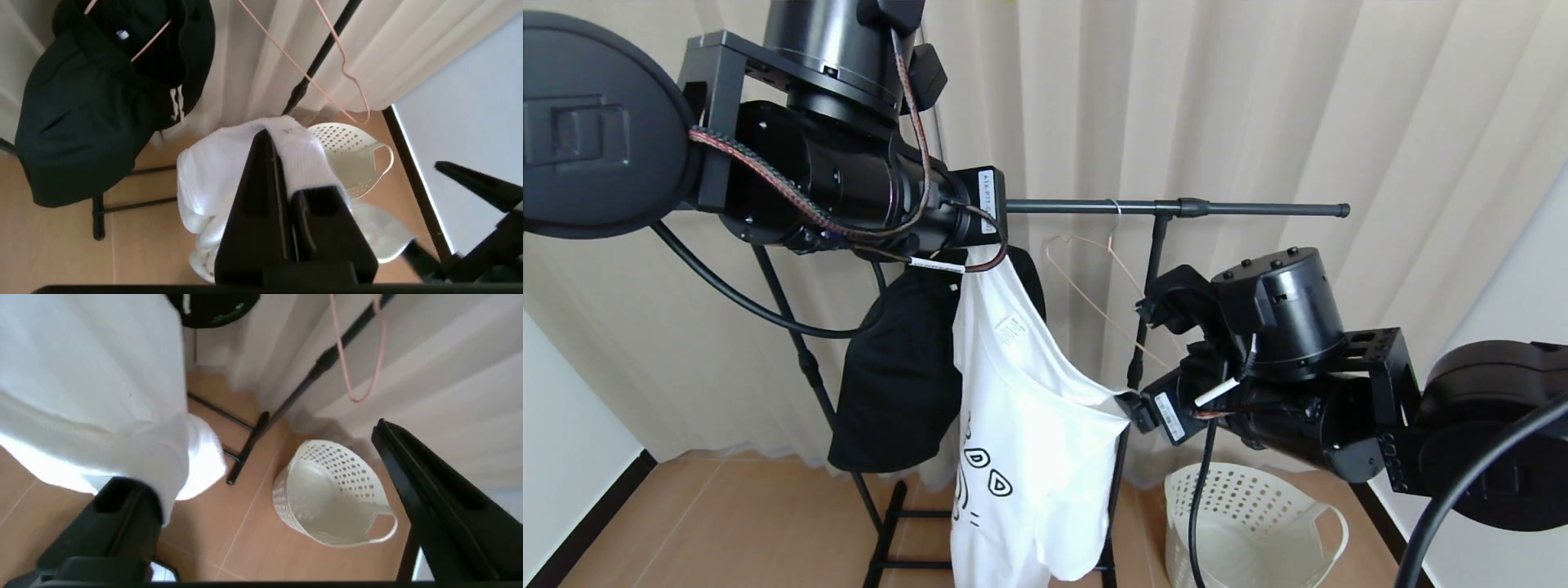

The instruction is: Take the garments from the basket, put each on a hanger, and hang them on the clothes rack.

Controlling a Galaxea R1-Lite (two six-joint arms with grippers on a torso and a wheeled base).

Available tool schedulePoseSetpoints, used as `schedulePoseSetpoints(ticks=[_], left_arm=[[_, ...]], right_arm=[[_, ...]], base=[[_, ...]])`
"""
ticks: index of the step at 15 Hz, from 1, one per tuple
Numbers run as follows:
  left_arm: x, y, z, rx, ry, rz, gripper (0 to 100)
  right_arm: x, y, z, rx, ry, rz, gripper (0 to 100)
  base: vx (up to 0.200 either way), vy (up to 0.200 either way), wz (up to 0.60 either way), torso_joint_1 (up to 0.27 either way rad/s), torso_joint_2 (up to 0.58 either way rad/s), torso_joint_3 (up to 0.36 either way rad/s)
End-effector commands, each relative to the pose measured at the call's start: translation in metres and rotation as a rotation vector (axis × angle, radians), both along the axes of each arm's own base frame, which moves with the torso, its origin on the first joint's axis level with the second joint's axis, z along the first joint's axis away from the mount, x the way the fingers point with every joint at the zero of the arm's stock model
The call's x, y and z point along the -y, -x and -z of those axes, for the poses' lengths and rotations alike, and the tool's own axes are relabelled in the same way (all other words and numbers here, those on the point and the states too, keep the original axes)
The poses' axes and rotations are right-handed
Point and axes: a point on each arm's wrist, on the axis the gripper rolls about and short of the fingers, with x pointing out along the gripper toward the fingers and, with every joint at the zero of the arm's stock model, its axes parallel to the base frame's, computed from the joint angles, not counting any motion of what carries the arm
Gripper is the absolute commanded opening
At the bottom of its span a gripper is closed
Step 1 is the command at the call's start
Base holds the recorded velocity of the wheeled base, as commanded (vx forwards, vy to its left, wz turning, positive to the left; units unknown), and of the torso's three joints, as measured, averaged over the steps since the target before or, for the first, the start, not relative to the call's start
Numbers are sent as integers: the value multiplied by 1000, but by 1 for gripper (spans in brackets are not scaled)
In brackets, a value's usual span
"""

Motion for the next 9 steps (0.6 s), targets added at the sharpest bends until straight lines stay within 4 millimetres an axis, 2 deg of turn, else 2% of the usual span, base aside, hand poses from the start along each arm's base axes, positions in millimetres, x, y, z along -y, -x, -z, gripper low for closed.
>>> schedulePoseSetpoints(ticks=[1, 2, 3, 5, 9], left_arm=[[4, 4, -4, 6, 0, 11, 0], [4, 4, -3, 5, -1, 12, 0], [4, 5, -2, 0, -5, 14, 0], [4, 5, -3, 6, -8, 3, 0], [3, 4, -5, 23, -24, -27, 0]], right_arm=[[3, 11, 17, -4, 0, -128, 100], [3, 11, 18, 2, -8, -152, 100], [5, 17, 27, 39, -59, -280, 100], [9, 24, 35, 67, -77, -384, 100], [15, 34, 42, 118, -93, -525, 100]], base=[[0, 0, 0, 0, 0, 0], [0, 0, 0, 0, 0, 0], [0, 0, 0, 0, 0, 0], [0, 0, 0, 0, 0, 0], [0, 0, 0, 0, 0, 0]])
